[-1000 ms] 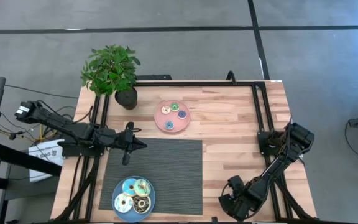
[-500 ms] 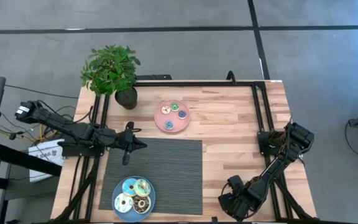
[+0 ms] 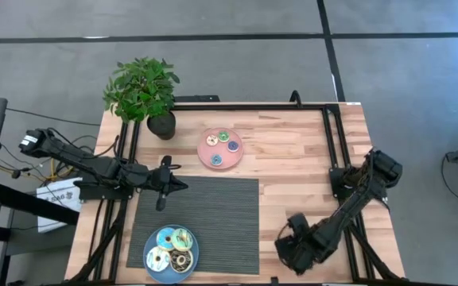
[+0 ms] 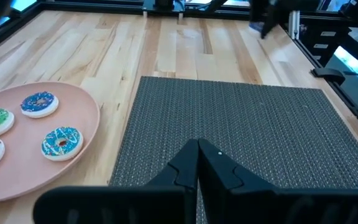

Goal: Pick & Place donuts
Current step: Put the small dark blue donut on the pink plate

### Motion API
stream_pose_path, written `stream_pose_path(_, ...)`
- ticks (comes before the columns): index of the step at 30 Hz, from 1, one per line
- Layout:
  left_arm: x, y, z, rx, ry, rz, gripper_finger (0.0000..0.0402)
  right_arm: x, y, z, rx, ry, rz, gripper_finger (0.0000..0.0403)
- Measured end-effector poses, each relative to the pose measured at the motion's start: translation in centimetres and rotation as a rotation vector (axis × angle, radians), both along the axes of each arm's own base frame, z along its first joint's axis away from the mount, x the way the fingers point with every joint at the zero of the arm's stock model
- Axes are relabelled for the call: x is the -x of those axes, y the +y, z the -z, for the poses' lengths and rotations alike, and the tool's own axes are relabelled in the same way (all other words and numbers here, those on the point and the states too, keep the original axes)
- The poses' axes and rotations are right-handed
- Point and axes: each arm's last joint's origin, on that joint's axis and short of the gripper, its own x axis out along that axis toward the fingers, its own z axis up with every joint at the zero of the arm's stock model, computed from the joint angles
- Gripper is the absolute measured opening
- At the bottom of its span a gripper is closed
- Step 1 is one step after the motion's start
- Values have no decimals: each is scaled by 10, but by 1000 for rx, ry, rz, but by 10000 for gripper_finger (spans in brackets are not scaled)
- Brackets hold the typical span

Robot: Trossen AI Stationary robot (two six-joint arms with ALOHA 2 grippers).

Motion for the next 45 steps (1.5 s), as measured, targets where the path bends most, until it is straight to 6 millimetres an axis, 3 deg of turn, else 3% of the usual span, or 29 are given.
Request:
stream_pose_path(6,0,0,0,1,-2,-1,0,-27,-61,-37,148,-96,-66,187)
stream_pose_path(15,0,0,0,-4,-5,-17,0,-88,-194,-79,296,-322,-306,183)
stream_pose_path(19,0,3,-1,-10,-14,-103,0,-106,-251,-93,302,-448,-388,178)
stream_pose_path(24,0,4,-1,-24,-25,-150,0,-135,-303,-108,374,-460,-537,169)
stream_pose_path(28,-1,7,-2,-35,-30,-198,0,-167,-330,-110,411,-411,-645,166)
stream_pose_path(34,-1,10,-2,-22,-37,-250,0,-208,-361,-71,331,-230,-722,173)
stream_pose_path(39,-1,13,-2,-15,-35,-267,0,-232,-364,-37,261,-184,-837,184)
stream_pose_path(45,-2,16,-1,-6,-29,-291,0,-248,-363,-15,199,-199,-887,195)
